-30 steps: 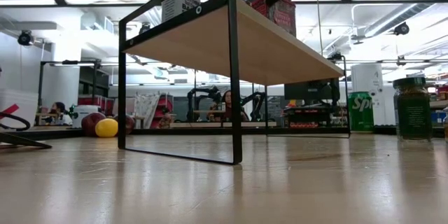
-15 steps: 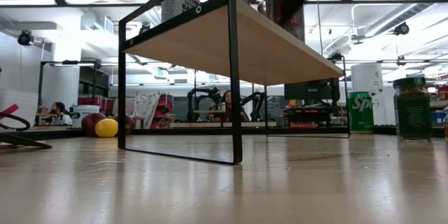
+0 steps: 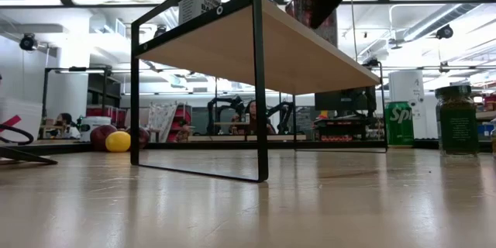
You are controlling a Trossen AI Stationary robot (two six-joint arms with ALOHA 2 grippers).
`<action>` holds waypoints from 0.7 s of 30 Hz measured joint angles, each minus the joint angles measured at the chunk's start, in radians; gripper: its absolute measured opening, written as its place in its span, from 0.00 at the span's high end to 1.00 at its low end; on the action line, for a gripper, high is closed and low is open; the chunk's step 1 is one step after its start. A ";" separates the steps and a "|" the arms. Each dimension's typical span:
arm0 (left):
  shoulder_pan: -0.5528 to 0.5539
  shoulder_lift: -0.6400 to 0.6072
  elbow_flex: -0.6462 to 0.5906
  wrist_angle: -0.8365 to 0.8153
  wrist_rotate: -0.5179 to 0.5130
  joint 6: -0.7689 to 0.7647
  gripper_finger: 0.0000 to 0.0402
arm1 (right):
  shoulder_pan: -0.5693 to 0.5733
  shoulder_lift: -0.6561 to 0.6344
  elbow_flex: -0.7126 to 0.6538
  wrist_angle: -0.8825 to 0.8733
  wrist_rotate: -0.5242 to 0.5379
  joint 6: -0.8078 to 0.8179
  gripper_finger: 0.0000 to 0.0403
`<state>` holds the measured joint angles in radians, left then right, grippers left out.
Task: Shelf spices
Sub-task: Remove the red seasoning can from the shelf
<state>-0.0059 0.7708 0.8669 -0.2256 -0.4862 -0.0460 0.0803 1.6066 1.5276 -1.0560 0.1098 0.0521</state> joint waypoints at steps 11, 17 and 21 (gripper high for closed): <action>0.000 0.000 0.000 0.000 0.000 0.000 0.59 | 0.000 -0.008 0.023 -0.016 0.005 0.000 0.54; 0.000 0.000 0.000 -0.005 0.000 -0.001 0.59 | 0.025 -0.039 0.113 -0.080 -0.022 0.042 0.54; 0.000 0.000 0.000 -0.030 0.000 -0.008 0.60 | 0.090 -0.059 0.123 -0.142 -0.074 0.100 0.54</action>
<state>-0.0058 0.7708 0.8673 -0.2558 -0.4860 -0.0540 0.1699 1.5481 1.6511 -1.1984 0.0361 0.1516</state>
